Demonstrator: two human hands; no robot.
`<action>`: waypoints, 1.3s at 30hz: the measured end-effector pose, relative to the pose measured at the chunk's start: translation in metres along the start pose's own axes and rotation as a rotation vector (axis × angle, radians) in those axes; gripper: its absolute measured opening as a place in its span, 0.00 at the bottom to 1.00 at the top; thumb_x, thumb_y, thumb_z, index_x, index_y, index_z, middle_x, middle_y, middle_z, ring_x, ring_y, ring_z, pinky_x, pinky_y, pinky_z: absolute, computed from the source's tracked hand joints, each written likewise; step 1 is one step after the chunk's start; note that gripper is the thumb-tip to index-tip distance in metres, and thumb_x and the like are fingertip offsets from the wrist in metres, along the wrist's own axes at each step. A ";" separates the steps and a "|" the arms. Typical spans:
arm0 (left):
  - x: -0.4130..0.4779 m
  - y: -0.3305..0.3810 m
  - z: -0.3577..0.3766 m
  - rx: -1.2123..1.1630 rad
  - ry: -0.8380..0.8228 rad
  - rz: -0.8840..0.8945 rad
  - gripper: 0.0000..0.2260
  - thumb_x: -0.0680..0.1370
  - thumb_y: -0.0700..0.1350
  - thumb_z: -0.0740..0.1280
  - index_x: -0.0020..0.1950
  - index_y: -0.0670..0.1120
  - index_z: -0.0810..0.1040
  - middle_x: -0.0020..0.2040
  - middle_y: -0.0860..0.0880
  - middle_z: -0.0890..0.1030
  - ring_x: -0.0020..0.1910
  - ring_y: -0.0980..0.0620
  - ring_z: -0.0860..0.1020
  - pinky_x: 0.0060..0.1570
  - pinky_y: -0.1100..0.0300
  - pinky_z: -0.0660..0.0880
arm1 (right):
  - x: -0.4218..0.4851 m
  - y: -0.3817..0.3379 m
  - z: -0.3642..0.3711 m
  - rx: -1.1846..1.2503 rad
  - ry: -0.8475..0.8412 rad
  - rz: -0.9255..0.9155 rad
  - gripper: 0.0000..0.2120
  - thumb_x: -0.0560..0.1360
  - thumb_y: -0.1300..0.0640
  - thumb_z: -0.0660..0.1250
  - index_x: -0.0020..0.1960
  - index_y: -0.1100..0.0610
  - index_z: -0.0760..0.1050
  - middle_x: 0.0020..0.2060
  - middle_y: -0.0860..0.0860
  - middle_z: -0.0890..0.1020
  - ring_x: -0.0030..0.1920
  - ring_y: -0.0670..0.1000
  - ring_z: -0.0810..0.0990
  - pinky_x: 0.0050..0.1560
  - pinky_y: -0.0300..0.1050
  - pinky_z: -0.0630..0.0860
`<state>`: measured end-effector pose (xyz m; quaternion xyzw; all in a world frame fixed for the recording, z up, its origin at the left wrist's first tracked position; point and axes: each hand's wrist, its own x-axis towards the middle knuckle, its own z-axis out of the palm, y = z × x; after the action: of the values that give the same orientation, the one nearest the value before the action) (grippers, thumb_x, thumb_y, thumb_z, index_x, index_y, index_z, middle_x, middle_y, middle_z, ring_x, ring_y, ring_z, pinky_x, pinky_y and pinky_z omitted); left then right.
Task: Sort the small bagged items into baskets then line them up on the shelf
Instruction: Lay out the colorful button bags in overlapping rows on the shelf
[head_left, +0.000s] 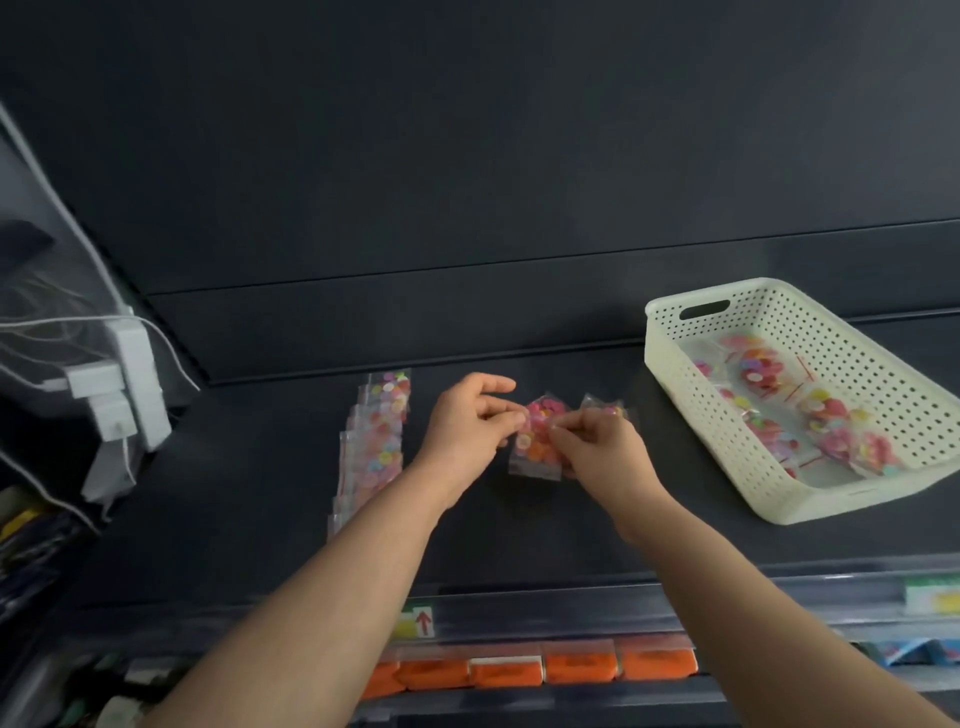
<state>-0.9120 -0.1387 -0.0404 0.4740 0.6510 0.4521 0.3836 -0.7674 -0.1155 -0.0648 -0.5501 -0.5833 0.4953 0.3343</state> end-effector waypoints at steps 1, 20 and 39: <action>-0.001 -0.001 -0.002 -0.008 0.018 0.004 0.13 0.77 0.35 0.68 0.58 0.49 0.74 0.44 0.52 0.84 0.43 0.58 0.81 0.39 0.66 0.75 | -0.001 0.000 0.003 0.067 -0.025 0.041 0.07 0.77 0.58 0.65 0.41 0.53 0.78 0.40 0.51 0.85 0.45 0.54 0.83 0.52 0.54 0.80; -0.025 -0.015 -0.055 0.336 -0.140 0.042 0.12 0.77 0.40 0.69 0.59 0.50 0.76 0.42 0.54 0.83 0.45 0.56 0.80 0.48 0.62 0.75 | -0.033 -0.018 0.038 0.152 -0.108 0.033 0.07 0.75 0.55 0.69 0.53 0.53 0.79 0.45 0.48 0.84 0.47 0.47 0.81 0.44 0.38 0.73; -0.067 -0.053 -0.137 0.227 -0.073 -0.110 0.06 0.74 0.40 0.74 0.48 0.48 0.81 0.43 0.48 0.85 0.39 0.55 0.82 0.38 0.62 0.77 | -0.062 -0.026 0.102 0.026 -0.290 0.086 0.09 0.69 0.57 0.76 0.48 0.55 0.80 0.44 0.53 0.85 0.45 0.51 0.82 0.45 0.42 0.78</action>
<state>-1.0359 -0.2413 -0.0456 0.4940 0.7085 0.3362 0.3754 -0.8599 -0.1952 -0.0594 -0.4930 -0.5949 0.5910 0.2321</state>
